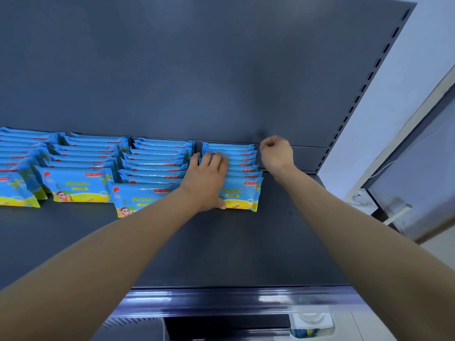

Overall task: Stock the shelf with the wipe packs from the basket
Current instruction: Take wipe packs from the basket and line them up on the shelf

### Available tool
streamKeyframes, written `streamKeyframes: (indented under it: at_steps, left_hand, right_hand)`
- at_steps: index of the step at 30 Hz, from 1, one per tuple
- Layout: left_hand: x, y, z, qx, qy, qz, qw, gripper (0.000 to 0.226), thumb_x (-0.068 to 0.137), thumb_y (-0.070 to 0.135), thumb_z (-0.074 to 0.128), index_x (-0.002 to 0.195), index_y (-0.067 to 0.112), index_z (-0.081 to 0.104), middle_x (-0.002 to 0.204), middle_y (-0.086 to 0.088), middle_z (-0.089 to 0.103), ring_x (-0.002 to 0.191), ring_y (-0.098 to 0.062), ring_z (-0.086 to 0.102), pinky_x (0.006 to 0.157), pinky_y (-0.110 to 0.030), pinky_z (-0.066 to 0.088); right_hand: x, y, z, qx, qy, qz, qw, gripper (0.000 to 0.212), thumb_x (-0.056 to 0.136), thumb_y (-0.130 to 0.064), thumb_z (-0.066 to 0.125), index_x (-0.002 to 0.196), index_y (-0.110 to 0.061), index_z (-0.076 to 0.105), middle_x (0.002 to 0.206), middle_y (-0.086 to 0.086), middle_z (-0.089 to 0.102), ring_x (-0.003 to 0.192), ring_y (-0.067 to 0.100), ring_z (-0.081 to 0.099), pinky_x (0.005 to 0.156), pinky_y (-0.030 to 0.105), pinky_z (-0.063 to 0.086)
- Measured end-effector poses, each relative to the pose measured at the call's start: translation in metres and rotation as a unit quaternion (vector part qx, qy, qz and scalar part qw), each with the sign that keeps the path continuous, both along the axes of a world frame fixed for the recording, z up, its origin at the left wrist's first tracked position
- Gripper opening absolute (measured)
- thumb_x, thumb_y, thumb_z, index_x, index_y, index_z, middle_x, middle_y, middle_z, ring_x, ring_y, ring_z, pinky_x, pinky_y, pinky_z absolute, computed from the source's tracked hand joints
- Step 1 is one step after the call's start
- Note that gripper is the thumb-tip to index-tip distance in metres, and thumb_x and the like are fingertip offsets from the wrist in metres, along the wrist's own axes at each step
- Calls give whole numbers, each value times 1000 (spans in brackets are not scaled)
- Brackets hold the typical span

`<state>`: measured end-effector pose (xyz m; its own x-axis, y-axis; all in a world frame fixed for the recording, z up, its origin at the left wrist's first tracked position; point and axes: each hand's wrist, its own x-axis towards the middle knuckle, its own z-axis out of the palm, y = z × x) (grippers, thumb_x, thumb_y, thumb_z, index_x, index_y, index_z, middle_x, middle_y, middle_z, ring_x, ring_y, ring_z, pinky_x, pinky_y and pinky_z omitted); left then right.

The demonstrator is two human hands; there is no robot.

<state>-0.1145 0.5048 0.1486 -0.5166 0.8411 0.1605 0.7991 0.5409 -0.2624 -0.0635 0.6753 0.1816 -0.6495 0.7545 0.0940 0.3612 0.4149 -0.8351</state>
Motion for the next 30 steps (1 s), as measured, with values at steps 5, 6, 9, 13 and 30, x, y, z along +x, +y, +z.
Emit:
streamKeyframes:
  at_steps: [5, 6, 9, 13, 30]
  left_hand:
    - [-18, -38, 22, 113, -86, -53, 988, 94, 74, 54, 66, 146, 16, 18, 146, -3, 27, 137, -20, 20, 114, -38, -4]
    - [-22, -51, 26, 143, -92, -55, 984, 87, 76, 48, 67, 144, 16, 24, 145, -3, 31, 136, -19, 23, 114, -36, -5]
    - [-37, -92, 32, 212, -78, -26, 974, 67, 78, 32, 69, 136, 14, 42, 134, -6, 45, 126, -23, 36, 113, -34, 3]
    - [-43, -138, 24, 194, -72, 35, 978, 55, 76, 34, 72, 122, 11, 54, 119, -8, 52, 115, -32, 44, 108, -37, 15]
    - [-34, -186, 5, 113, -130, 62, 983, 33, 84, 25, 61, 115, 18, 50, 112, 1, 56, 105, -19, 51, 89, -28, 23]
  right_hand:
    - [3, -31, 18, 93, 54, 81, 991, 20, 91, -7, 49, 107, -6, 60, 107, 7, 64, 93, 18, 58, 81, 27, 48]
    - [2, -41, 20, 104, 59, 104, 987, 19, 90, -8, 51, 106, -7, 61, 106, 8, 64, 94, 18, 59, 82, 27, 48]
    - [-5, -75, 23, 140, 51, 192, 970, 12, 89, -10, 55, 99, -9, 63, 102, 6, 65, 95, 19, 59, 84, 29, 47]
    - [-15, -116, 12, 253, -21, 317, 914, 14, 87, -17, 60, 97, -10, 65, 102, 7, 65, 101, 25, 54, 87, 33, 42]
    - [-21, -159, -6, 440, -180, 323, 819, 31, 83, -15, 58, 114, -12, 57, 116, 7, 49, 109, 27, 37, 88, 36, 37]
